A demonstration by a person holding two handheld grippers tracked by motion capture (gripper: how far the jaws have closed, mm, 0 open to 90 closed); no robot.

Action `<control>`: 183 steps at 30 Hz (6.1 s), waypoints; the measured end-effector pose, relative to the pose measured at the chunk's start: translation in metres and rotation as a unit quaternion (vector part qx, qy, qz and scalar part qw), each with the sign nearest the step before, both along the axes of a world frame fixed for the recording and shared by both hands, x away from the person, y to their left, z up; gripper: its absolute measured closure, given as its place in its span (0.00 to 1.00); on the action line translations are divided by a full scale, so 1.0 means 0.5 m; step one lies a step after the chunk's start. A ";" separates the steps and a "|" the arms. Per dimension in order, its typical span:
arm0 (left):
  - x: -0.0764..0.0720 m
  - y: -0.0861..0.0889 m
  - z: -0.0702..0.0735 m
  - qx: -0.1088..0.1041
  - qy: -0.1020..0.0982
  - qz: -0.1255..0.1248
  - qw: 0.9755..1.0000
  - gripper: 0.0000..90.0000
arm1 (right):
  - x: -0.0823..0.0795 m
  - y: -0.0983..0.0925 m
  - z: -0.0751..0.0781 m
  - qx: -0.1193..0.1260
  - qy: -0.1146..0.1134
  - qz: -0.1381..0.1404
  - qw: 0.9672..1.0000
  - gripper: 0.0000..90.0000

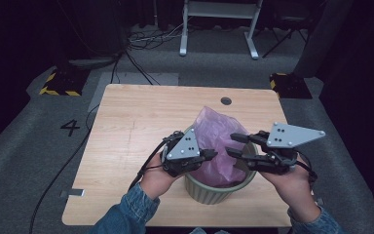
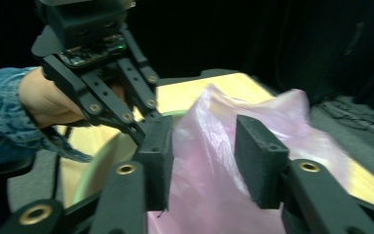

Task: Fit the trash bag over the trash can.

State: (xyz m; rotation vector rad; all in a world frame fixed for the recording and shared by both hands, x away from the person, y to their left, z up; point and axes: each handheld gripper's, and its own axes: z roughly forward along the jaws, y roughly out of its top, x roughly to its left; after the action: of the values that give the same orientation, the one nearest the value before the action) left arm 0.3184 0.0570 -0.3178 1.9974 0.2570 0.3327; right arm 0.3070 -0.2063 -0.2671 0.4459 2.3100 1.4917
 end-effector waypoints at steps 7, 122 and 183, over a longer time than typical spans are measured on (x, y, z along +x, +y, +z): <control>0.007 0.013 -0.011 0.007 0.001 0.021 1.000 0.99 | 0.020 -0.033 -0.023 -0.012 0.024 -0.014 1.000 0.67; -0.028 0.180 -0.024 -0.083 -0.032 0.041 0.995 0.65 | 0.016 -0.178 -0.022 0.004 0.063 -0.087 0.994 1.00; -0.028 0.262 0.006 -0.096 -0.061 0.048 0.992 0.51 | 0.010 -0.255 -0.024 -0.003 0.046 -0.129 0.991 0.67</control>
State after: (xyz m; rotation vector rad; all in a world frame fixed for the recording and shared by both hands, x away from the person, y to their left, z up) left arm 0.3046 0.1879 -0.3150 1.7719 0.2971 0.4737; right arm 0.3117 -0.3337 -0.2789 0.7952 2.2226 1.3632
